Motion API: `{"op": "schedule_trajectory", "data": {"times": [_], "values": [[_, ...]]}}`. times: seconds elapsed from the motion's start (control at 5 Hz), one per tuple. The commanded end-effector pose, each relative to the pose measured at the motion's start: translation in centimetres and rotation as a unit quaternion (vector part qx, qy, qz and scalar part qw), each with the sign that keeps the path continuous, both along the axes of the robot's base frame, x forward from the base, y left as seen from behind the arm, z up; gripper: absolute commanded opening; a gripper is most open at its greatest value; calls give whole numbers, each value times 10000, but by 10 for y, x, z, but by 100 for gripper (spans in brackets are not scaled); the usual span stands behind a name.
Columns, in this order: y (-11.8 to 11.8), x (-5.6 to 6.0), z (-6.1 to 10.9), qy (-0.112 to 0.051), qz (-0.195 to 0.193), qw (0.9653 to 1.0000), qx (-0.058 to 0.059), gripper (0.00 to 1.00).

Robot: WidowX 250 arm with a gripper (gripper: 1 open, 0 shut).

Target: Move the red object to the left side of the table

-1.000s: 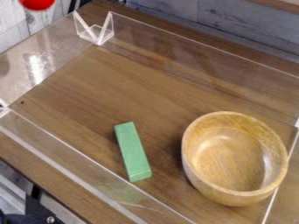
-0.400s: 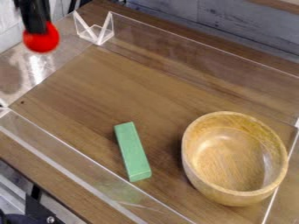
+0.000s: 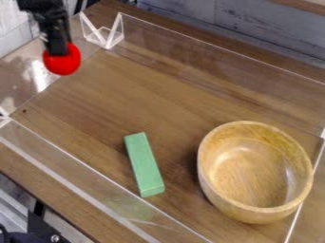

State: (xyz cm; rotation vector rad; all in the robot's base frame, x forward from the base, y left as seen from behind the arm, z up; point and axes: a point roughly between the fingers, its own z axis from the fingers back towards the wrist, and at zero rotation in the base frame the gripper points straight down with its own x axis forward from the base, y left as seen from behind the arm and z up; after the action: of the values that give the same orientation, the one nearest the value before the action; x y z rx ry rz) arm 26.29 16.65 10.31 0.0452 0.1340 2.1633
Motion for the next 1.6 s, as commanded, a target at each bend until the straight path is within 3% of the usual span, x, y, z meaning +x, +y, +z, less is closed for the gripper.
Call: {"op": "schedule_trajectory", "data": {"times": [0.0, 0.2, 0.4, 0.6, 0.8, 1.0, 1.4], "values": [[-11, 6, 6, -130, 285, 9995, -22, 0], [-11, -1, -4, -78, 626, 9979, -113, 100], [-6, -7, -15, -59, 1220, 9923, -198, 0], [1, -11, -32, -47, 1782, 9838, -200, 100], [2, -10, -48, -19, 1710, 9851, -186, 100], [-1, -2, -60, 3, 1635, 9863, -225, 0], [6, 6, -50, 26, 2322, 9720, -357, 0]]}}
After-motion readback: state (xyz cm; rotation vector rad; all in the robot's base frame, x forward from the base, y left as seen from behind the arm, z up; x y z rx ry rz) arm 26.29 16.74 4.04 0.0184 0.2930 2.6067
